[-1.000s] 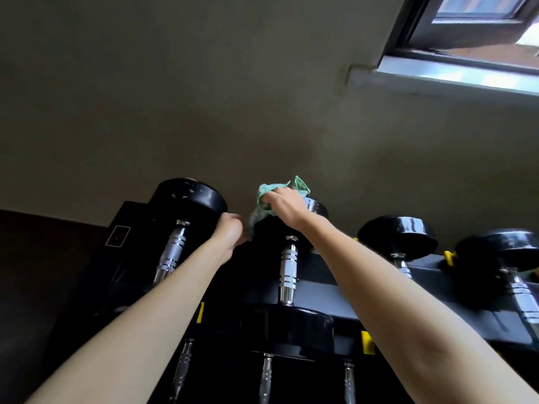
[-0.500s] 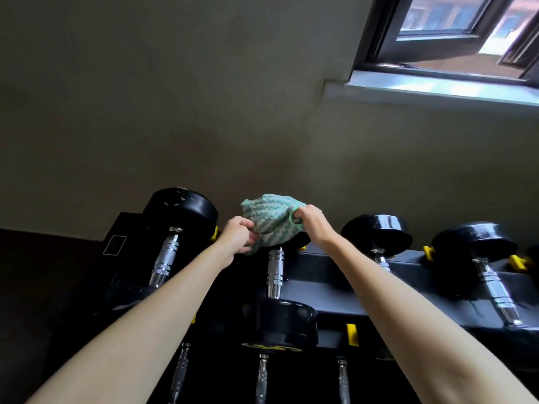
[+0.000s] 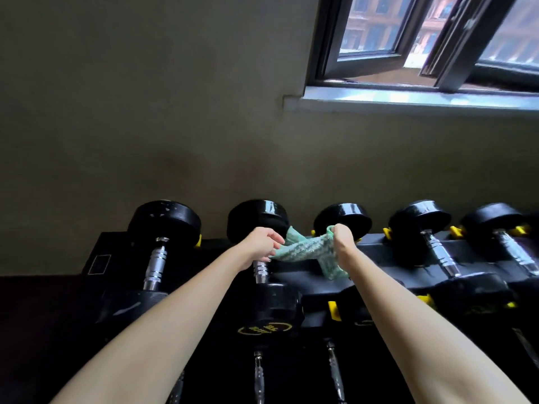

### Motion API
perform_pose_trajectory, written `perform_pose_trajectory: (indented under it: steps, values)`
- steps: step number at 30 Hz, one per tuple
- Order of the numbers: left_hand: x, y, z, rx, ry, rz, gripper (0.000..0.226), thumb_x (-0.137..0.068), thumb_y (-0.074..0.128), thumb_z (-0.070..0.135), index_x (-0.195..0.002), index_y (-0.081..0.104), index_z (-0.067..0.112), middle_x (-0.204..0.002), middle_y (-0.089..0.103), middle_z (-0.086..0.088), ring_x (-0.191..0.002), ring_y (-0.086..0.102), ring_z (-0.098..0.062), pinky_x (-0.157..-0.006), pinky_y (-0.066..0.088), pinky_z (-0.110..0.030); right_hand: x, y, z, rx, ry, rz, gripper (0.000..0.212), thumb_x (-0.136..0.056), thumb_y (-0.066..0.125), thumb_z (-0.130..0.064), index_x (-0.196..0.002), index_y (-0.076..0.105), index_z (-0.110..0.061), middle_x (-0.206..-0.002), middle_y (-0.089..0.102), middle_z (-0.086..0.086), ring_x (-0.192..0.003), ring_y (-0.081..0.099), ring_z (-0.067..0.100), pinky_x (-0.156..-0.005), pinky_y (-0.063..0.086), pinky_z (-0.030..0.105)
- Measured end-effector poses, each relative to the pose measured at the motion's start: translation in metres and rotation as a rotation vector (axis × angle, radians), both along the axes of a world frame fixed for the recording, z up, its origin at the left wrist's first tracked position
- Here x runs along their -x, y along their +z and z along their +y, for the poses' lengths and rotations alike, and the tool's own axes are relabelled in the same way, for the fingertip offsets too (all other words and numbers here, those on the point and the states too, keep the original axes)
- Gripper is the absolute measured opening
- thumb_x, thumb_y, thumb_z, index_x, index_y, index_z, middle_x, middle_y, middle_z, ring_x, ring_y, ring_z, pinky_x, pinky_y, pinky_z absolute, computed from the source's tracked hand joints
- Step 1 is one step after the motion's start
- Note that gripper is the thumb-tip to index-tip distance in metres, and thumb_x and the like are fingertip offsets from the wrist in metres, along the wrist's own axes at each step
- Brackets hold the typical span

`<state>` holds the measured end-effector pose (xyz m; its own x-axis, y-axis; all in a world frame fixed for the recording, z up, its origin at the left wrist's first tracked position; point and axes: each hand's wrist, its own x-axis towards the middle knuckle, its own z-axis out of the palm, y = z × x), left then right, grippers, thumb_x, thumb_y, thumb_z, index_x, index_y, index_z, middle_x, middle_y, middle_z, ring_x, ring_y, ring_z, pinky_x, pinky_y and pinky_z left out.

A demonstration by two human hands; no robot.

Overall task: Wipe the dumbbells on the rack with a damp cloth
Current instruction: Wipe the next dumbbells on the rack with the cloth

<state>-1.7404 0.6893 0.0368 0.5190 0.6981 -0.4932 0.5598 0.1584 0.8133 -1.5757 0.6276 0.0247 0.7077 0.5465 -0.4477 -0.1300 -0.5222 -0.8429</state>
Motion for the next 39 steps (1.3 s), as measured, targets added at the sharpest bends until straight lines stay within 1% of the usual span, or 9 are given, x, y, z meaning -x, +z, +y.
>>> perform_pose_trajectory:
  steps: [7,11,15,23,27,30,34,37,39]
  values:
    - [-0.003,0.001,-0.036,-0.016,-0.106,-0.014,0.053,-0.082,0.049,-0.014,-0.130,0.047,0.008,-0.112,0.047,-0.007,-0.094,0.048,-0.017,-0.068,0.045,-0.024,0.014,0.023,-0.036,-0.248,-0.208,0.373,0.036,-0.085,0.035,-0.006,-0.055,0.022,-0.020,-0.039,0.036,0.001,-0.031,0.038,0.015,-0.048,0.030,0.024]
    - [0.006,0.012,-0.044,-0.121,-0.084,-0.085,0.075,-0.081,0.059,-0.008,-0.146,0.030,0.017,-0.136,0.043,-0.012,-0.090,0.056,-0.018,-0.074,0.045,-0.026,0.025,0.040,-0.040,-0.302,-0.094,0.489,0.013,-0.071,0.040,-0.017,-0.059,0.040,-0.016,-0.064,0.049,0.011,-0.058,0.048,0.026,-0.061,0.042,0.030]
    - [0.015,0.026,-0.054,-0.366,0.047,-0.040,0.012,-0.079,0.071,0.019,-0.088,0.063,0.016,-0.082,0.058,-0.004,-0.077,0.051,-0.019,-0.063,0.041,-0.023,0.027,0.060,-0.047,-0.475,0.066,0.629,0.041,-0.088,0.032,-0.031,-0.061,0.053,-0.008,-0.071,0.062,0.014,-0.072,0.057,0.029,-0.078,0.046,0.037]
    - [0.060,0.062,-0.081,-0.441,0.231,-0.101,0.037,-0.072,0.079,0.030,-0.079,0.047,0.012,-0.082,0.054,-0.004,-0.078,0.052,-0.019,-0.067,0.039,-0.030,0.016,0.076,-0.081,-0.308,0.358,0.738,0.062,-0.084,0.033,-0.056,-0.096,0.063,-0.002,-0.100,0.067,0.019,-0.092,0.062,0.032,-0.085,0.046,0.040]
    - [0.089,0.080,-0.097,-0.429,0.239,-0.133,0.036,-0.075,0.076,0.013,-0.066,0.042,0.015,-0.064,0.048,0.002,-0.059,0.047,-0.009,-0.048,0.036,-0.014,0.035,0.076,-0.080,0.048,0.808,0.425,0.047,-0.085,0.064,-0.024,-0.123,0.051,0.001,-0.124,0.059,0.020,-0.101,0.062,0.031,-0.097,0.045,0.049]
    - [0.116,0.089,-0.106,-0.485,0.288,-0.106,0.039,-0.076,0.074,0.004,-0.060,0.040,0.015,-0.058,0.042,0.002,-0.052,0.041,-0.006,-0.042,0.031,-0.012,0.058,0.073,-0.077,0.161,0.838,0.091,0.069,-0.072,0.078,-0.006,-0.132,0.044,0.003,-0.129,0.055,0.019,-0.102,0.063,0.029,-0.091,0.051,0.046]
    - [0.140,0.096,-0.115,-0.542,0.318,-0.098,0.037,-0.075,0.075,0.002,-0.064,0.042,0.015,-0.063,0.047,0.000,-0.059,0.046,-0.011,-0.051,0.036,-0.016,0.092,0.070,-0.080,0.063,1.042,-0.077,0.089,-0.074,0.076,-0.013,-0.145,0.026,-0.033,-0.131,0.042,-0.004,-0.114,0.053,0.021,-0.085,0.052,0.035]
    - [0.151,0.104,-0.119,-0.580,0.316,-0.114,0.021,-0.074,0.075,0.002,-0.080,0.057,0.011,-0.071,0.054,0.001,-0.065,0.050,-0.008,-0.056,0.041,-0.012,0.111,0.067,-0.078,0.035,1.125,-0.413,0.024,-0.080,0.072,-0.029,-0.093,0.070,-0.010,-0.100,0.058,0.008,-0.087,0.054,0.017,-0.071,0.042,0.027]
    - [0.158,0.107,-0.118,-0.597,0.317,-0.085,0.016,-0.074,0.075,0.005,-0.083,0.063,0.009,-0.074,0.059,-0.002,-0.071,0.055,-0.013,-0.066,0.044,-0.018,0.118,0.062,-0.072,-0.037,1.060,-0.537,0.031,-0.079,0.071,-0.034,-0.056,0.064,-0.015,-0.097,0.050,0.008,-0.090,0.048,0.012,-0.074,0.040,0.026]
